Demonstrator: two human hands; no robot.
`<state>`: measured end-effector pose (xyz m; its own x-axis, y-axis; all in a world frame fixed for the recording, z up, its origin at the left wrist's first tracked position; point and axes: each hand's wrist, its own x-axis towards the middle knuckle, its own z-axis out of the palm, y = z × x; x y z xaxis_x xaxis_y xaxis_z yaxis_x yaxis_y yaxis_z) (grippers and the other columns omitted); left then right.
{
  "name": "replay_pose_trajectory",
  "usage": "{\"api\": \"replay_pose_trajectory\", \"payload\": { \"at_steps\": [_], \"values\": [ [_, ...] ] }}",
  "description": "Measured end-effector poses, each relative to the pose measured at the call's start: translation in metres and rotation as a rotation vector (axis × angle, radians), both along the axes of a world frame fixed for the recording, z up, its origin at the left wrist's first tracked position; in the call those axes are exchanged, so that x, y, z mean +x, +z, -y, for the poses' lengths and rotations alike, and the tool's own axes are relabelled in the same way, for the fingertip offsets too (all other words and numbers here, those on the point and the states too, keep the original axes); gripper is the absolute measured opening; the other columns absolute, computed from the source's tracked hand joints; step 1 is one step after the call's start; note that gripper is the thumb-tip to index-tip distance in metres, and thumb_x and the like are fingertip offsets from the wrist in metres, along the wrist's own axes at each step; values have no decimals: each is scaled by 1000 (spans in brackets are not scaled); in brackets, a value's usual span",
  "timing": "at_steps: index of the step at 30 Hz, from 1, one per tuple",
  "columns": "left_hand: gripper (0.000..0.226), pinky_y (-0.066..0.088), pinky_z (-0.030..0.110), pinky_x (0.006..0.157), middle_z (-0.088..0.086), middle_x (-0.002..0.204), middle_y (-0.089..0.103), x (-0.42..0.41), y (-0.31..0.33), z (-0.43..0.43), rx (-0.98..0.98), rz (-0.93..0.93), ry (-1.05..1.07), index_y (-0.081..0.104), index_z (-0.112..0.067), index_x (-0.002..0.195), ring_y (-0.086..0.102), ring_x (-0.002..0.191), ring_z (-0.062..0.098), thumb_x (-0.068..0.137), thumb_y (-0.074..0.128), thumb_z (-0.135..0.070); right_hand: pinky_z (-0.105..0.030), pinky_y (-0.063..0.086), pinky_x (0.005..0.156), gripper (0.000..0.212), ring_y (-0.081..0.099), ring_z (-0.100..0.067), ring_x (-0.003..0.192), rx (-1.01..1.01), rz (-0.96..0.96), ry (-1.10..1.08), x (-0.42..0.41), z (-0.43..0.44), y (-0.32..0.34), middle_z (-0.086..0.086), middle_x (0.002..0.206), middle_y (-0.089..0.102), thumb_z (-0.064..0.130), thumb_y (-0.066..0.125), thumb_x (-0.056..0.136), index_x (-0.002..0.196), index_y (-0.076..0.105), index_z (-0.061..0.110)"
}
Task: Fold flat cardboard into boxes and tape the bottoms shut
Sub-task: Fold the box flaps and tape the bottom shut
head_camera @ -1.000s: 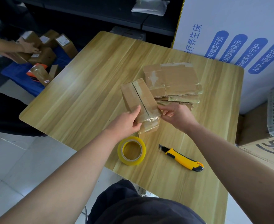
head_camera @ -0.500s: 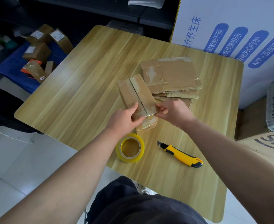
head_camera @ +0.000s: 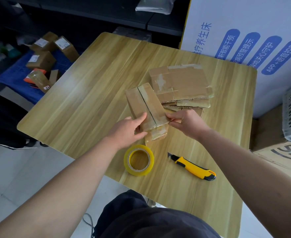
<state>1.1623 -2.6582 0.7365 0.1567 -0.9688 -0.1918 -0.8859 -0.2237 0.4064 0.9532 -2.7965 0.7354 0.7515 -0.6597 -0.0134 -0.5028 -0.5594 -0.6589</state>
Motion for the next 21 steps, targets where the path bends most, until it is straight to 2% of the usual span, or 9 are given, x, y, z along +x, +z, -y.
{"api": "replay_pose_trajectory", "payload": {
  "at_steps": [5,10,13,16,19,21],
  "values": [
    [72,46,37,80,2,87,56,-13,1,1,-64,91,-13,26,-22,152,52,100,24,90,59,-41,-40,55,82,30,69,-22,83,-42,57,-61,1,-9,-7,-6,93,74,13,75,81,111,73,13],
    [76,49,36,80,1,87,60,-15,2,2,-48,97,21,26,-28,151,56,99,23,86,60,-46,-34,54,86,39,68,-14,85,33,0,-82,2,-9,-2,-2,97,74,19,80,77,115,71,14],
    [74,48,34,80,8,96,62,-19,0,3,-51,131,68,24,-29,151,56,100,24,88,57,-48,-37,55,85,34,69,-17,85,32,20,-115,3,-13,-2,-4,96,74,16,77,80,114,71,14],
    [79,48,34,82,5,97,62,-21,2,1,-7,139,51,19,-28,153,54,102,23,87,60,-46,-35,55,87,35,69,-13,84,44,6,-112,1,-18,-1,-1,98,74,15,73,82,117,70,17],
    [88,48,34,85,5,102,64,-20,3,-1,33,85,24,16,-25,153,54,103,24,82,63,-46,-30,53,90,45,66,-7,89,129,-56,-126,2,-19,12,5,106,71,26,74,81,125,65,21],
    [88,48,33,85,3,105,64,-26,2,-2,56,0,16,13,-23,154,57,100,23,83,62,-44,-29,52,89,54,65,-10,94,147,-102,-134,3,-15,18,6,107,70,36,78,78,128,62,24]
  ]
}}
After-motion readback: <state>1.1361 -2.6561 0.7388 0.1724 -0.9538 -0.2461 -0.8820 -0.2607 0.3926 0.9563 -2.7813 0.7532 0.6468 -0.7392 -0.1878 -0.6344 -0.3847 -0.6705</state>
